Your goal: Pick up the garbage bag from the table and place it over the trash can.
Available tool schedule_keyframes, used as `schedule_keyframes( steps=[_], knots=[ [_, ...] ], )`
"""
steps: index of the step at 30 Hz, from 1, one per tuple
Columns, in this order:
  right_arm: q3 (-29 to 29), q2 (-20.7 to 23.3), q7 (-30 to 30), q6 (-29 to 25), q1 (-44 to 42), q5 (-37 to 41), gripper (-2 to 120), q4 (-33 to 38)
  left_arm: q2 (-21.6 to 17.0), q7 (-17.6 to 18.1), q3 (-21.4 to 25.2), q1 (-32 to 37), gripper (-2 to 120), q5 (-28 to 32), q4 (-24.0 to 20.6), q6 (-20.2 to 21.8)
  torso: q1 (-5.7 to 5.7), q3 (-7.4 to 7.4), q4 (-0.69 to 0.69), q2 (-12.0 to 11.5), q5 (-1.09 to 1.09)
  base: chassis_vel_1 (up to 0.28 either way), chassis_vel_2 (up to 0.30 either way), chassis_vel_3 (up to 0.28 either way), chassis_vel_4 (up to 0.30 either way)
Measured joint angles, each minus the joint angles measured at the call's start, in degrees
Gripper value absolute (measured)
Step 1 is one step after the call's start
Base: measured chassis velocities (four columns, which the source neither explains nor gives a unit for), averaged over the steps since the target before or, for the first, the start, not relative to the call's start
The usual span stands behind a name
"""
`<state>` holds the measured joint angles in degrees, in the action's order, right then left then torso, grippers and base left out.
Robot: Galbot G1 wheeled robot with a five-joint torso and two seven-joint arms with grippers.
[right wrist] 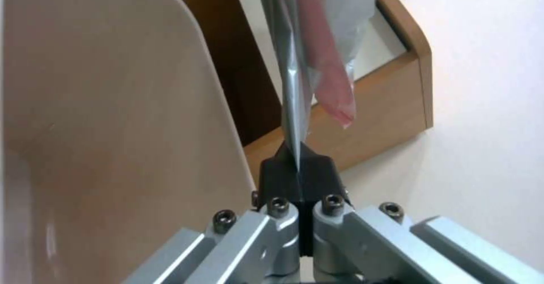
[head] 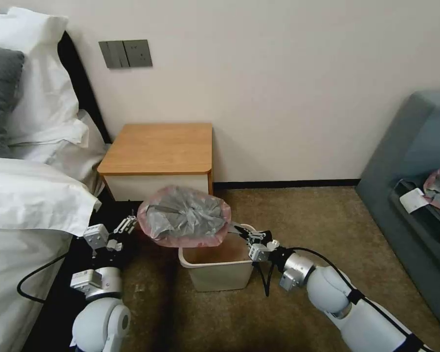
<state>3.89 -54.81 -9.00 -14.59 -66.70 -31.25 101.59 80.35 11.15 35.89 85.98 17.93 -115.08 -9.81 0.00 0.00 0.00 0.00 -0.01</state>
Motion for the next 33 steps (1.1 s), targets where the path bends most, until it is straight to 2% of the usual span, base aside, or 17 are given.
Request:
schedule_keyframes(
  steps=[11,20,22,24,26,27,30,31,33],
  knots=[
    [1.0,0.7,-0.1,-0.2,-1.5,0.2,0,0.0,0.3,0.5,-0.4,-0.4,98,0.4,0.0,0.5,0.00,0.00,0.00,0.0,0.01,0.000,0.000,0.000,0.000],
    [1.3,2.9,-1.4,0.8,-1.5,3.0,0,1.5,1.0,0.3,-1.2,-0.1,98,-0.3,0.5,0.1,0.00,0.00,0.00,0.0,0.01,0.000,0.000,0.000,0.000],
    [1.9,3.6,-2.3,1.1,-2.2,3.9,12,2.3,1.5,0.2,-2.1,-0.2,98,-0.8,0.5,0.0,0.00,0.00,0.00,0.0,0.01,0.000,0.000,0.000,0.000],
    [2.0,3.7,-2.5,1.1,-2.4,4.2,15,2.4,1.8,0.2,-2.5,-0.2,98,-1.0,0.5,0.0,0.00,0.00,0.00,0.0,0.01,0.000,0.000,0.000,0.000],
    [2.0,3.8,-2.6,1.1,-2.5,4.7,27,2.5,2.5,0.0,-3.3,-0.4,98,-1.8,0.5,0.0,0.00,0.00,-0.01,0.0,0.01,0.000,0.000,0.000,0.000],
    [2.0,3.8,-2.6,1.1,-2.5,4.7,27,2.5,2.5,0.0,-3.3,-0.4,98,-1.8,0.5,0.0,0.00,0.00,-0.01,0.0,0.01,0.000,0.000,0.000,0.000],
    [1.9,3.1,-3.8,1.5,-1.5,4.8,40,2.5,2.8,-0.1,-3.6,-0.6,98,-2.5,0.5,0.1,0.01,0.00,0.00,0.0,0.02,0.000,0.000,0.000,0.000],
    [1.9,3.1,-3.8,1.5,-1.5,4.8,40,2.5,2.8,-0.1,-3.6,-0.6,98,-2.5,0.5,0.1,0.01,0.00,0.00,0.0,0.02,0.000,0.000,0.000,0.000],
    [1.7,3.9,-4.7,2.1,-1.1,5.8,52,3.1,2.8,-0.2,-3.7,-0.6,98,-2.7,0.6,0.1,0.01,0.00,0.00,0.0,0.01,0.000,0.000,0.000,0.000]
  ],
)
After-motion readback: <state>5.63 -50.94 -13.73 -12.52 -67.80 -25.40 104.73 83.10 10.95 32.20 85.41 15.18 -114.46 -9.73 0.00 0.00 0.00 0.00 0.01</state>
